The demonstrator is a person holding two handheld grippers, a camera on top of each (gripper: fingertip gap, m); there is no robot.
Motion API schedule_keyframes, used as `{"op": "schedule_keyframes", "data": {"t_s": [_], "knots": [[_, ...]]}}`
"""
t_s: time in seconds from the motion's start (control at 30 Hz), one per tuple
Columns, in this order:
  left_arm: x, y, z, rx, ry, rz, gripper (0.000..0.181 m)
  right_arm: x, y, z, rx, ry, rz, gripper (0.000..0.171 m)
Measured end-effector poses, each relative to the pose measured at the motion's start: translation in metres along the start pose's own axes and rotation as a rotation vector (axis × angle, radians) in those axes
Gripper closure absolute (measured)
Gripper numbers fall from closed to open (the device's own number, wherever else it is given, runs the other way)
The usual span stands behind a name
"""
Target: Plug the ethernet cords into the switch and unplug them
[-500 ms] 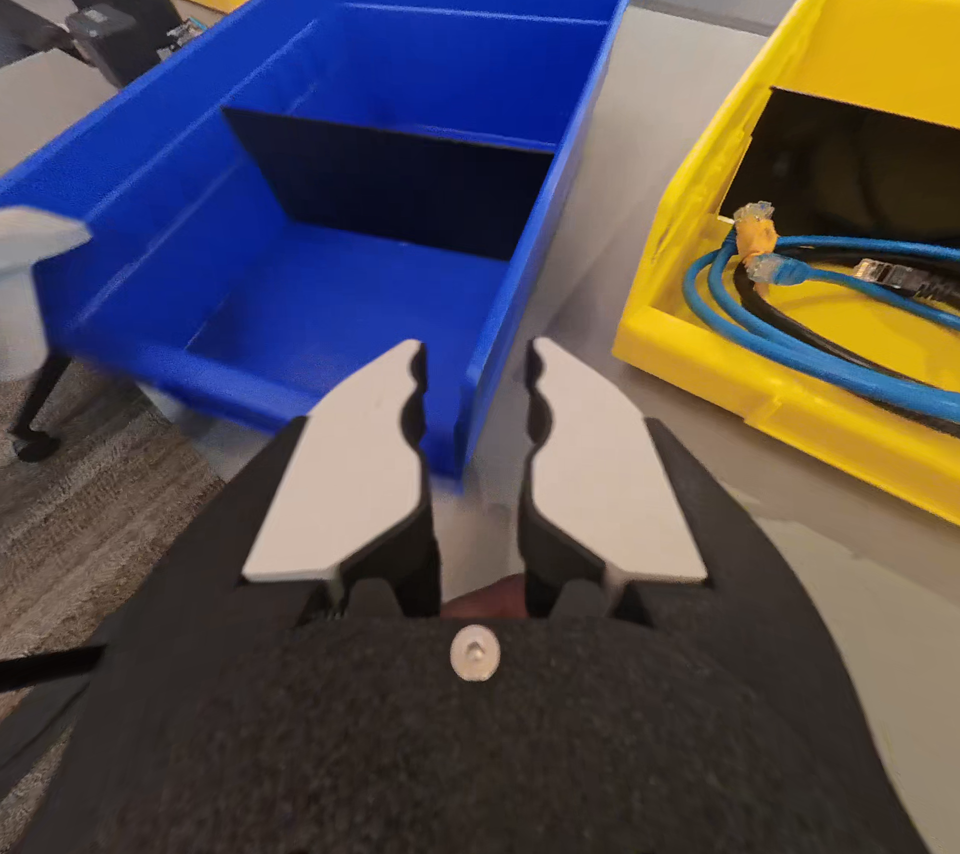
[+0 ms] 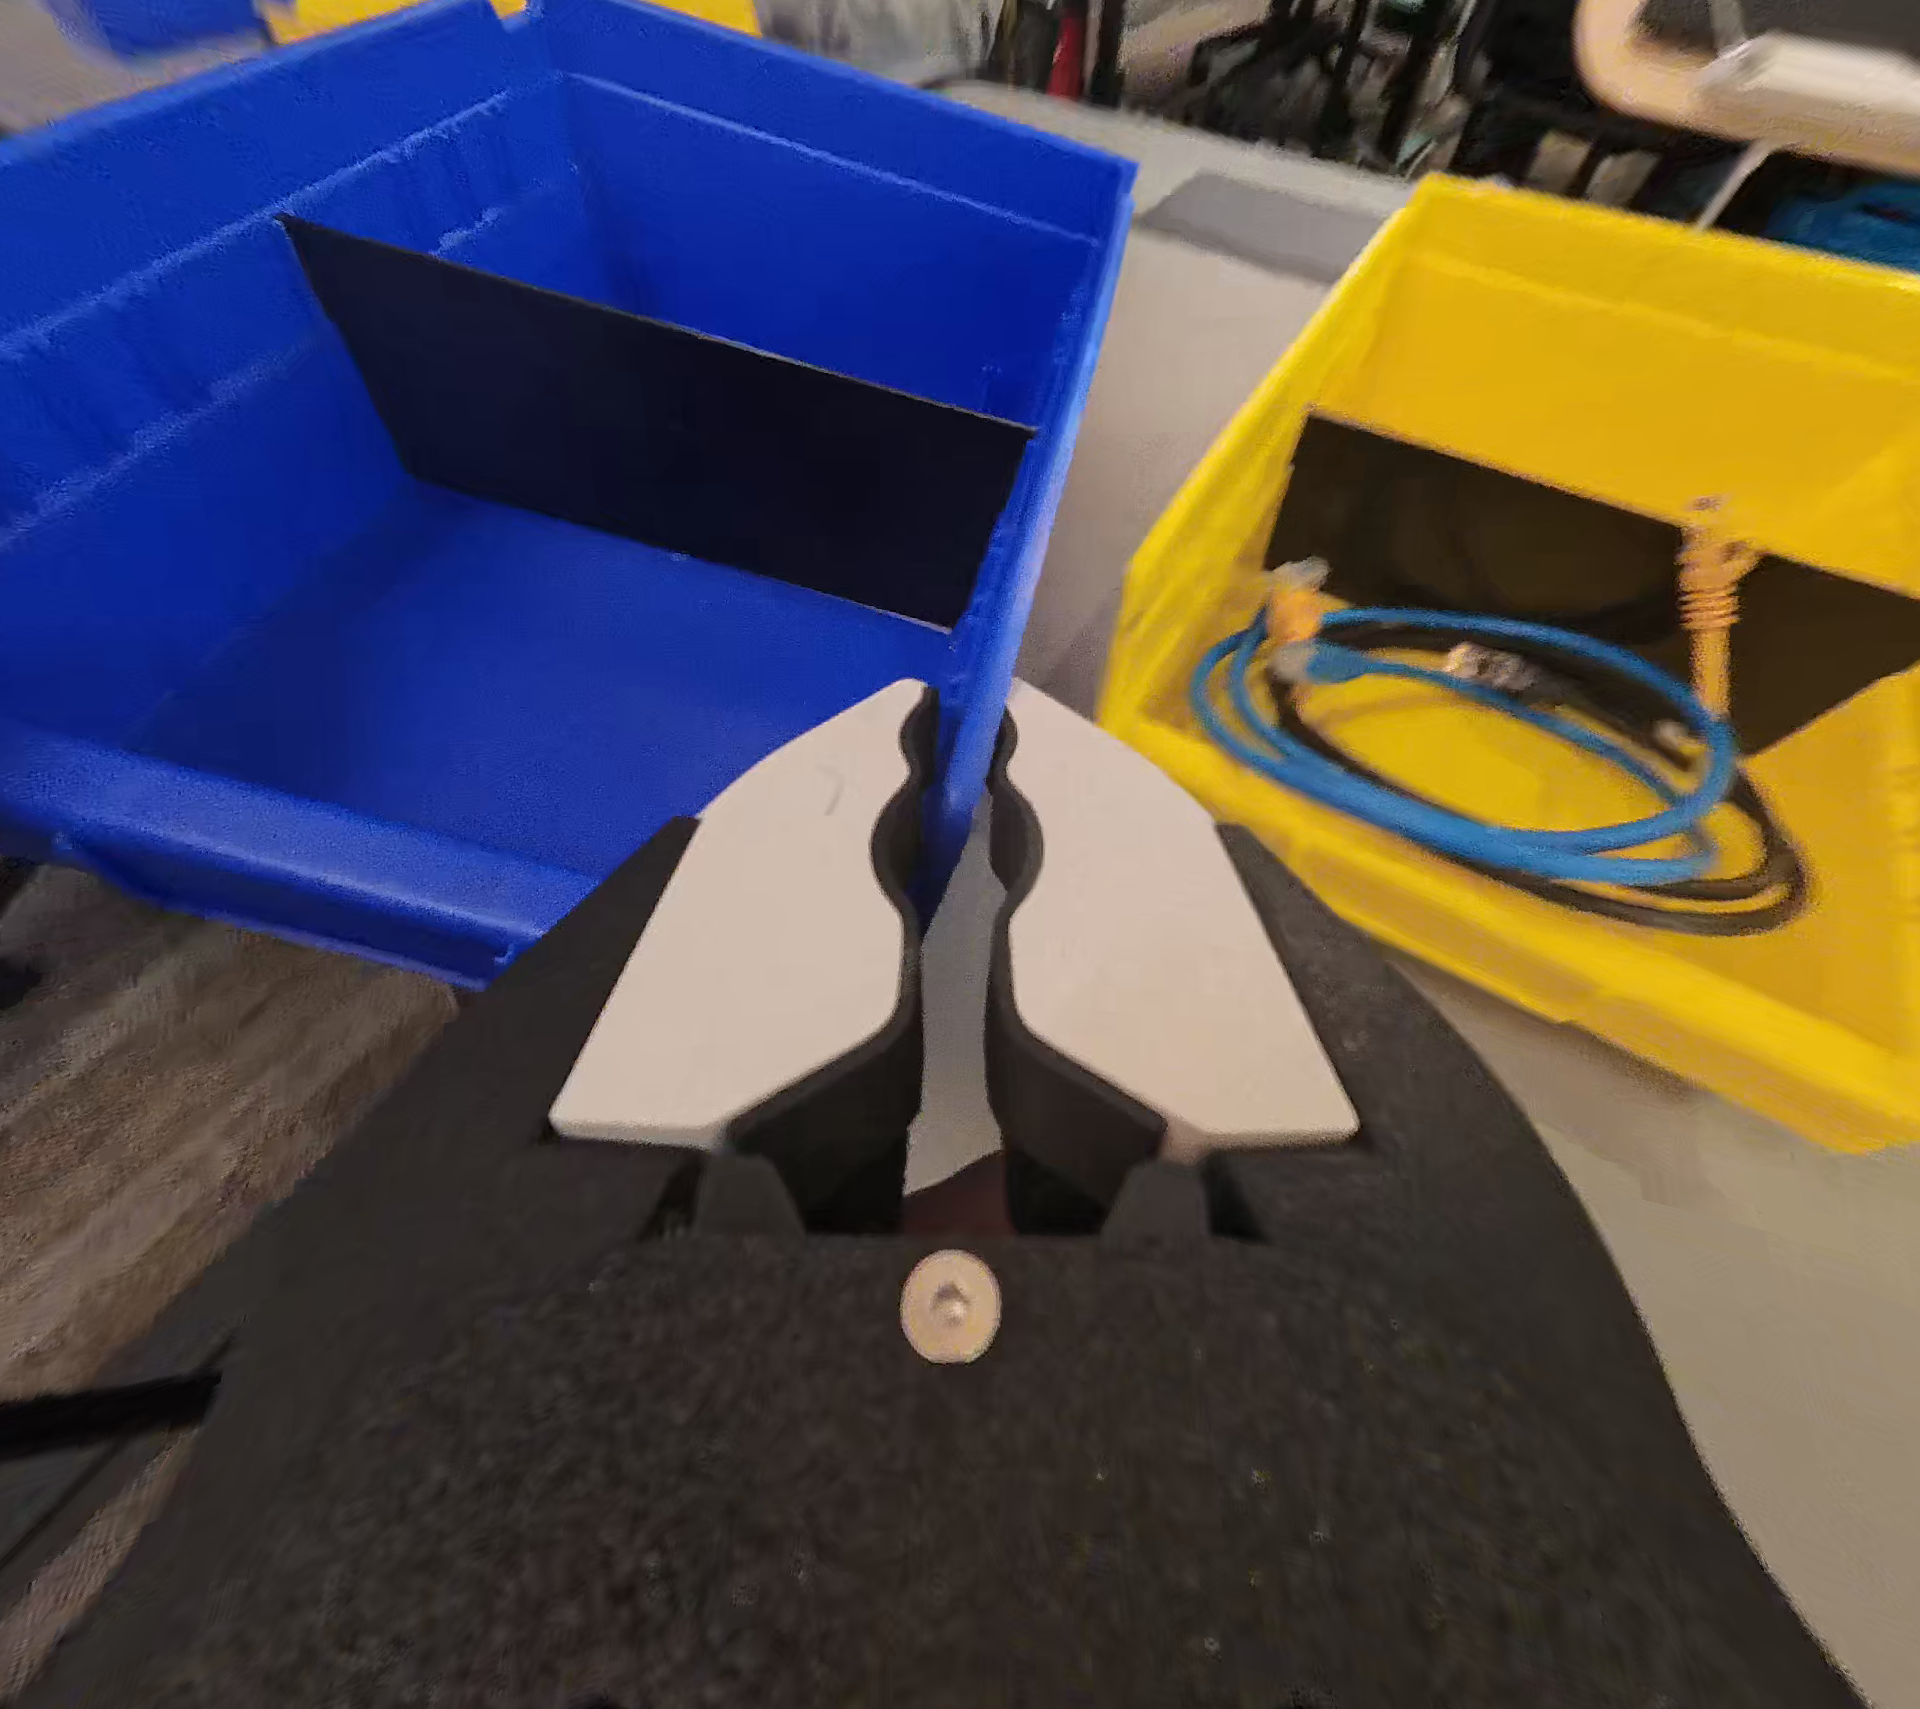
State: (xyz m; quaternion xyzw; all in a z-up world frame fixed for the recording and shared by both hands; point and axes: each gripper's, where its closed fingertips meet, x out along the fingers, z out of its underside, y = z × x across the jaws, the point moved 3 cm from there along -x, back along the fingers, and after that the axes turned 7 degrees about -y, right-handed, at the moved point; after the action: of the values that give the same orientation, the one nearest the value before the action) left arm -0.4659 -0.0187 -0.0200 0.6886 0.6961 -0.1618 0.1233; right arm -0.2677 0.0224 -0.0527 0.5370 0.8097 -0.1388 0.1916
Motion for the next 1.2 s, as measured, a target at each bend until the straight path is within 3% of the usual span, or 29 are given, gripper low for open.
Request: {"op": "schedule_keyframes", "data": {"t_s": [0.23,0.33,0.43,0.6,0.77,0.9,1.2], "knots": [[-0.035,0.101,-0.113,0.133,0.267,0.05,0.177,-0.087,0.1,-0.081,0.007,0.28,0.124,0.165],[-0.023,0.178,-0.145,0.24,0.313,0.144,0.177,-0.13,0.176,-0.094,0.024,0.334,0.28,0.167],[0.007,0.273,-0.155,0.236,0.306,0.305,0.178,-0.163,0.262,-0.078,0.085,0.292,0.427,0.167],[0.069,0.431,-0.117,0.255,0.194,0.493,0.179,-0.186,0.398,-0.002,0.126,0.1,0.574,0.165],[0.119,0.527,-0.057,0.256,0.089,0.527,0.179,-0.169,0.488,0.071,0.12,-0.04,0.544,0.163],[0.129,0.545,-0.016,0.249,-0.041,0.558,0.177,-0.161,0.506,0.105,0.129,-0.12,0.495,0.163],[0.102,0.549,0.023,0.396,-0.015,0.651,0.165,-0.162,0.51,0.137,0.264,-0.024,0.457,0.165]]}}
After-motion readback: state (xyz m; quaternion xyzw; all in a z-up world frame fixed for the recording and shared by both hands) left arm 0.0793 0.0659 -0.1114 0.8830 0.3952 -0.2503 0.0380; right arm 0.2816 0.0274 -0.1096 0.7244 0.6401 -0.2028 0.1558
